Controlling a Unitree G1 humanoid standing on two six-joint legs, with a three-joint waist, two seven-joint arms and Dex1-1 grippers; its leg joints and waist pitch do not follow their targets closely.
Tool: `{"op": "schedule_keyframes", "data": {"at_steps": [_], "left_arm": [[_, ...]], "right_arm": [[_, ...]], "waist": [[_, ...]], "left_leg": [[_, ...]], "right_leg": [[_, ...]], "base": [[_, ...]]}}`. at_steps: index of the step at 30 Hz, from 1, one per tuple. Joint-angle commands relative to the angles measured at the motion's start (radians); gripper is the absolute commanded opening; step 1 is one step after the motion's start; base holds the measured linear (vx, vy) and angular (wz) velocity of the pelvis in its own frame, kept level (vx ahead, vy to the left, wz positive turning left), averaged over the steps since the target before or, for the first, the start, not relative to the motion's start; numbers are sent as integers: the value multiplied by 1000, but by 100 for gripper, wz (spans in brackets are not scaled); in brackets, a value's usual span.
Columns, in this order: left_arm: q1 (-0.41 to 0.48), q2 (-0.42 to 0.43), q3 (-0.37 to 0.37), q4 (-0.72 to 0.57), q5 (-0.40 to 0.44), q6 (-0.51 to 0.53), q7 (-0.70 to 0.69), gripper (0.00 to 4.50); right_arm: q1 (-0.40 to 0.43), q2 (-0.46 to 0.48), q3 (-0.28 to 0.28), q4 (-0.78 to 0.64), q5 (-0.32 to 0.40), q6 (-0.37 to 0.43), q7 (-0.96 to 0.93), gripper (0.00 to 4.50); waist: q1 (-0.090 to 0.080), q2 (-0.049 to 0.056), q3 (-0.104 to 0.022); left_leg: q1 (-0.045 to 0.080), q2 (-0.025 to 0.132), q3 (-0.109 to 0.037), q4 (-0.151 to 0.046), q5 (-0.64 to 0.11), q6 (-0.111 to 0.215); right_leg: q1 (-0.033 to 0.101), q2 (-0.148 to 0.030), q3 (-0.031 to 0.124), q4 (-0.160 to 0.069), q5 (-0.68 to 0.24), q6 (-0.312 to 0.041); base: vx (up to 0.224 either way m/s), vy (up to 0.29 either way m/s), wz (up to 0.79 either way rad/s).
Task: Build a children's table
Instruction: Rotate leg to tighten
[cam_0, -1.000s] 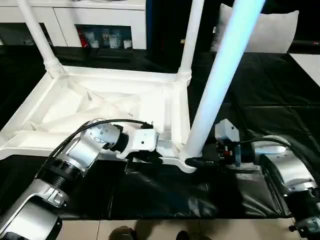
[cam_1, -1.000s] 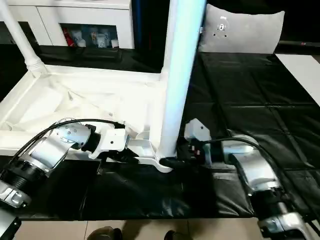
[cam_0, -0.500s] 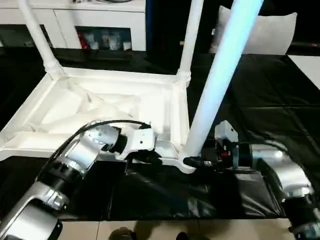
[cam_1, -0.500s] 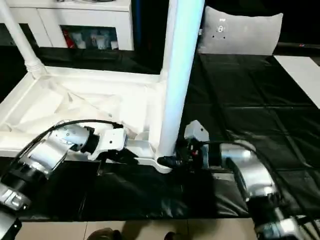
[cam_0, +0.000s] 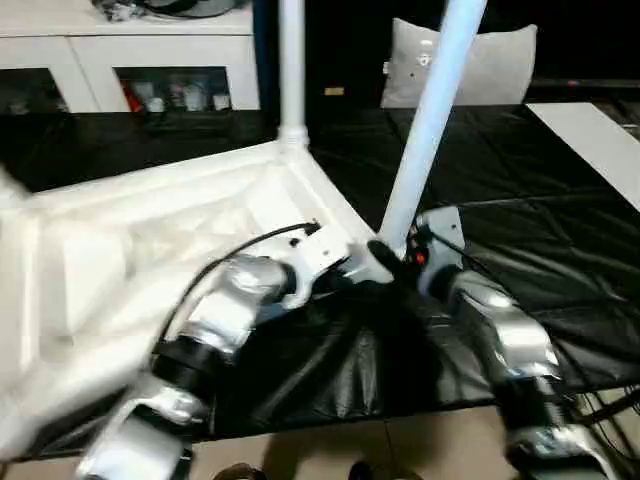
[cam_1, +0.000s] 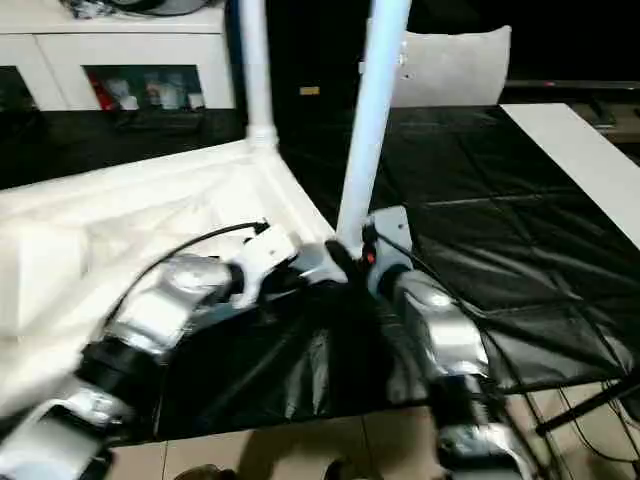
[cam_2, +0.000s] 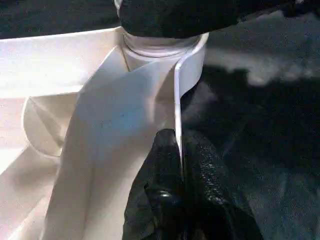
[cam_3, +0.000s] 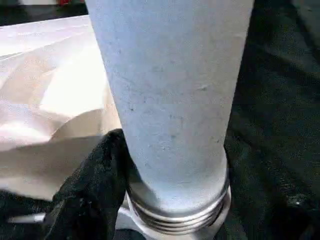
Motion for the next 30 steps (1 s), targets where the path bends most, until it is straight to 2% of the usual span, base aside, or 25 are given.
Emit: {"op": "schedule_keyframes", "data": {"at_steps": [1,2,3,6,10,12,15,16,17,19,22,23,24,25,30], "left_arm": [[-39,-44,-13,-73,5,-11,34,0],[-39,-44,-13,-73,5,-11,34,0],[-37,-46,-11,-78,14,-4,40,0],[-33,-15,-19,-72,29,-13,39,0],[-28,29,-22,-54,24,-46,-3,0],[-23,53,-26,-46,18,-69,-34,0],[-16,84,-30,-35,11,-106,-86,0],[-10,108,-35,-29,6,-136,-130,0],[-5,132,-45,-28,-3,-179,-178,0],[5,184,-62,-24,-21,-249,-269,0],[6,197,-69,-19,-24,-277,-294,0],[7,220,-85,-14,-25,-309,-335,0],[7,221,-86,-14,-25,-310,-337,0],[8,250,-107,-8,-26,-344,-395,0],[10,302,-145,-4,-40,-433,-534,0]], "right_arm": [[15,42,49,59,-8,33,4,299],[15,42,49,59,-8,33,4,320],[16,47,44,55,-12,31,7,320],[32,35,40,15,3,-5,41,357],[56,-17,26,-29,27,-50,102,376],[67,-53,17,-44,43,-87,161,411],[84,-110,23,-66,52,-132,264,417],[97,-154,37,-81,53,-156,341,433],[103,-189,44,-84,48,-172,385,444],[104,-262,59,-66,33,-216,469,444],[104,-279,63,-64,43,-224,505,444],[104,-302,69,-70,63,-229,567,444],[104,-303,69,-70,63,-229,570,444],[101,-332,80,-80,82,-227,642,444],[89,-386,130,-78,80,-264,768,444]], "waist": [[5,6,-54],[6,5,-55],[7,5,-55],[12,5,-57],[17,7,-60],[25,4,-63],[31,2,-69],[32,4,-70],[37,1,-76],[39,2,-76],[40,2,-70],[41,2,-67],[45,4,-66],[47,4,-65],[64,3,-63]], "left_leg": [[15,60,-39,-78,-356,24],[14,60,-38,-78,-345,28],[12,61,-37,-79,-337,29],[9,64,-34,-81,-301,39],[7,66,-31,-81,-266,50],[5,64,-26,-77,-229,66],[-7,63,-24,-72,-154,92],[-7,63,-23,-70,-140,97],[-13,60,-23,-65,-104,112],[-19,61,-22,-61,-67,144],[-16,60,-20,-60,-103,146],[-10,64,-19,-63,-139,133],[-9,65,-20,-64,-147,130],[-7,69,-20,-66,-154,120],[-2,73,-20,-69,-174,103]], "right_leg": [[28,-108,53,-102,-528,-82],[29,-108,56,-98,-511,-90],[30,-108,57,-96,-498,-94],[33,-108,63,-88,-431,-116],[36,-108,66,-79,-366,-141],[41,-108,67,-76,-326,-149],[48,-106,68,-62,-247,-168],[48,-106,68,-60,-228,-174],[53,-103,67,-51,-177,-177],[47,-100,66,-38,-90,-201],[44,-99,64,-45,-145,-203],[41,-99,64,-53,-217,-191],[40,-100,63,-55,-236,-188],[38,-100,64,-56,-255,-183],[35,-102,66,-55,-277,-176]], "base": [[0,0,0],[0,0,0],[0,0,0],[0,0,0],[0,0,0],[0,0,0],[0,0,0],[0,0,0],[0,0,0],[0,0,0],[0,0,0],[0,0,0],[0,0,0],[0,0,0],[0,0,0]]}}
